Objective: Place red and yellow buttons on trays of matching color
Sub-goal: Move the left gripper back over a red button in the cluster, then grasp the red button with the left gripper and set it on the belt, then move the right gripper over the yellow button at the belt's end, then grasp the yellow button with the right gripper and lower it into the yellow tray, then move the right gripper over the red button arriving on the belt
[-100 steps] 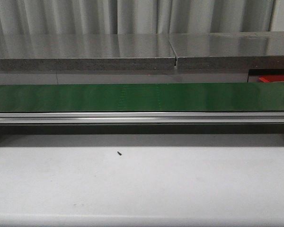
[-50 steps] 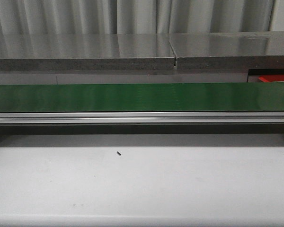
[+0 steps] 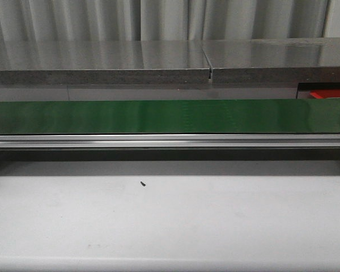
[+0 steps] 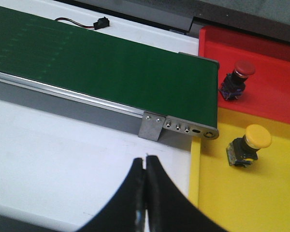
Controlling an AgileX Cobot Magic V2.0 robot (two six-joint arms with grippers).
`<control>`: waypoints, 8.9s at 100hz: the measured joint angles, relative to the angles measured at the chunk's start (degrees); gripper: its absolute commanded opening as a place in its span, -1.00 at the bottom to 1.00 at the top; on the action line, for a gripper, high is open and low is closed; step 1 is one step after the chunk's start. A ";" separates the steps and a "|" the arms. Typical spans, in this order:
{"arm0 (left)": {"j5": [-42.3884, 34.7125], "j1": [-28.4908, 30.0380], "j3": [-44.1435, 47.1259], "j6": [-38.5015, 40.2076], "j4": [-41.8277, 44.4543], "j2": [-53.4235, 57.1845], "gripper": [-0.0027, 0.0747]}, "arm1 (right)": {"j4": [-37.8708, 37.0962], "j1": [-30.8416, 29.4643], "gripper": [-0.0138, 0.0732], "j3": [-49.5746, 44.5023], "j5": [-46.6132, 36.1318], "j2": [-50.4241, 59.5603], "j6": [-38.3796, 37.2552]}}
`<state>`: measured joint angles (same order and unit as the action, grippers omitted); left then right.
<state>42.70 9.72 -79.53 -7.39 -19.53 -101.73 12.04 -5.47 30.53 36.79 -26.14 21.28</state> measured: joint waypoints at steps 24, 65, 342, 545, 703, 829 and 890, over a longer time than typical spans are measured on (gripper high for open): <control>-1.11 -0.05 0.00 -0.38 -0.03 6.32 0.71 | 0.00 0.00 -0.91 0.00 0.00 0.00 0.00; 1.43 12.55 0.30 0.81 5.87 11.51 0.71 | 0.00 0.00 -0.91 0.00 0.00 0.00 0.00; 2.95 1.83 -7.89 -2.12 0.09 -0.98 -0.76 | 0.00 0.00 -0.91 0.00 0.00 0.00 0.00; -16.22 -12.61 52.52 -8.54 -0.91 71.42 -0.98 | 4.12 0.00 -0.62 0.00 1.99 0.00 0.00; -16.65 -12.61 52.62 -8.54 -0.94 71.46 -0.98 | 7.12 11.42 0.63 42.29 0.92 -71.27 4.80; -16.70 -12.61 52.62 -8.54 -1.06 71.46 -0.98 | 2.01 -21.81 -0.31 30.89 12.17 -58.85 -4.55; -16.70 -12.61 52.62 -8.54 -1.06 71.46 -0.98 | 4.09 -23.12 -0.27 18.82 -6.66 -65.24 -4.72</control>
<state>26.00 -2.88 -26.91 -15.93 -20.59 -30.26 16.12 -28.59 49.35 30.13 -91.38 16.56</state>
